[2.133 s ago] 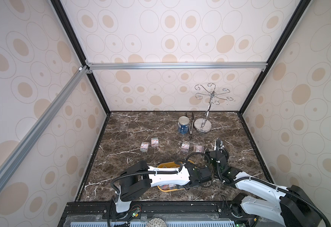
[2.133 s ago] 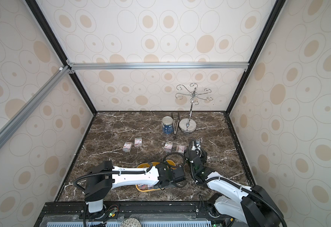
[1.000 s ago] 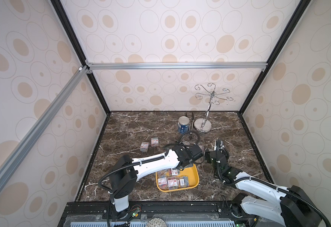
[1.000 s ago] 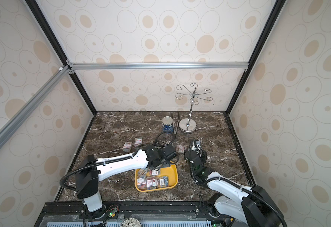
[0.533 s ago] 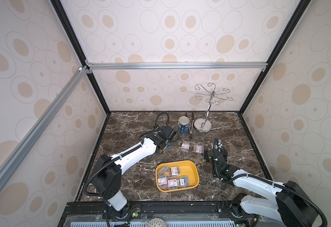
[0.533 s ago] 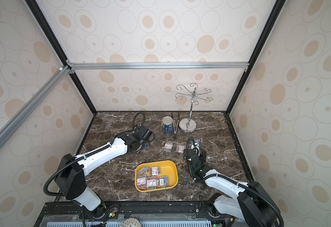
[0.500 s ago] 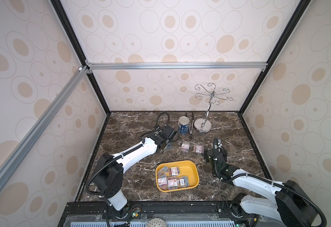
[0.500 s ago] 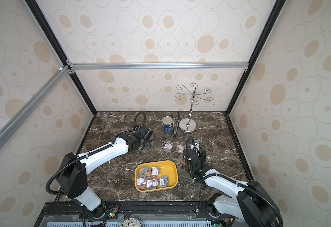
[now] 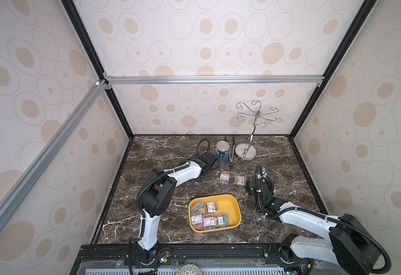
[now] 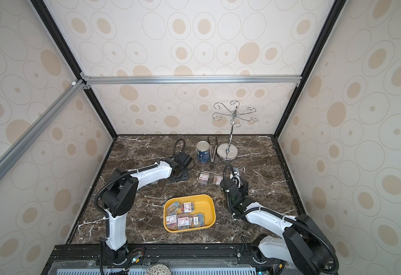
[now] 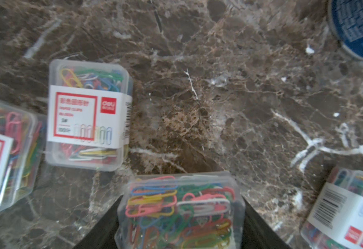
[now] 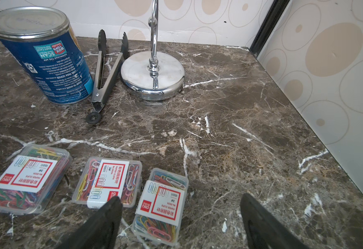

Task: Take the paper clips out of the storage box
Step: Place the boxed paper clips at the center of the board.

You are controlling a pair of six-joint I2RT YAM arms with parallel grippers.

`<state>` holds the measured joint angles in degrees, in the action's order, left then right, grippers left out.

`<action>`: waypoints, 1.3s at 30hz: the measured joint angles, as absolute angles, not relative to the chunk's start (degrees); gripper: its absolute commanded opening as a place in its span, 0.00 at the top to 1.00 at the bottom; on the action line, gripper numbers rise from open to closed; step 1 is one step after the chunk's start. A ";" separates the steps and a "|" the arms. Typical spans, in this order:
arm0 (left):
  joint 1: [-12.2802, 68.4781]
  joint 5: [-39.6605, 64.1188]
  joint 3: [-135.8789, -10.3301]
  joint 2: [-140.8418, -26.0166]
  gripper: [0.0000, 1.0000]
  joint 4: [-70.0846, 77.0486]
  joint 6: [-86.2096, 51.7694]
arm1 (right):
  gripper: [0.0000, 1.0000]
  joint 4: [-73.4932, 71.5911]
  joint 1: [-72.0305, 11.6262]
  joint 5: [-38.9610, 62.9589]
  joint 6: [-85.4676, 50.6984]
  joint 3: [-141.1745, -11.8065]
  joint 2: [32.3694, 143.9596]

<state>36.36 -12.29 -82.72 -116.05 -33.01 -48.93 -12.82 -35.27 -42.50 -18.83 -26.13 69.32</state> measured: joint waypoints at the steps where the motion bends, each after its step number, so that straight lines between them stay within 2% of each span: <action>1: 36.25 -12.19 -83.20 -117.01 0.32 -32.99 -48.75 | 0.13 -12.82 -35.27 -42.50 -18.83 -26.26 69.41; 8: 35.64 -11.90 -83.96 -118.43 0.30 -32.84 -48.21 | 0.13 -12.82 -35.27 -42.50 -18.81 -26.46 69.82; 9: 35.57 -11.90 -83.96 -118.43 0.27 -32.86 -48.12 | 0.13 -12.80 -35.27 -42.50 -18.83 -26.46 69.82; 11: 35.46 -11.84 -83.96 -118.52 0.16 -32.88 -48.05 | 0.13 -12.80 -35.27 -42.50 -18.81 -26.46 69.82; 16: 35.07 -11.62 -83.96 -118.65 0.01 -32.91 -47.68 | 0.13 -12.78 -35.27 -42.50 -18.81 -26.46 69.82; 24: 35.03 -10.26 -83.94 -116.88 0.00 -33.10 -46.52 | 0.13 -12.78 -35.27 -42.50 -18.83 -26.46 69.82; 27: 35.03 -10.52 -82.94 -112.29 0.00 -32.88 -46.19 | 0.13 -12.78 -35.27 -42.50 -18.81 -26.46 69.82; 32: 35.05 -12.58 -76.93 -97.73 0.00 -30.11 -45.41 | 0.14 -12.78 -35.27 -42.52 -18.83 -26.46 69.84; 39: 35.05 -22.26 -59.02 -77.14 0.00 -18.81 -42.30 | 0.16 -12.36 -35.29 -42.72 -18.81 -26.46 69.87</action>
<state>35.05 -22.26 -59.02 -77.14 -18.81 -42.30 -12.36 -35.29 -42.72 -18.81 -26.46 69.87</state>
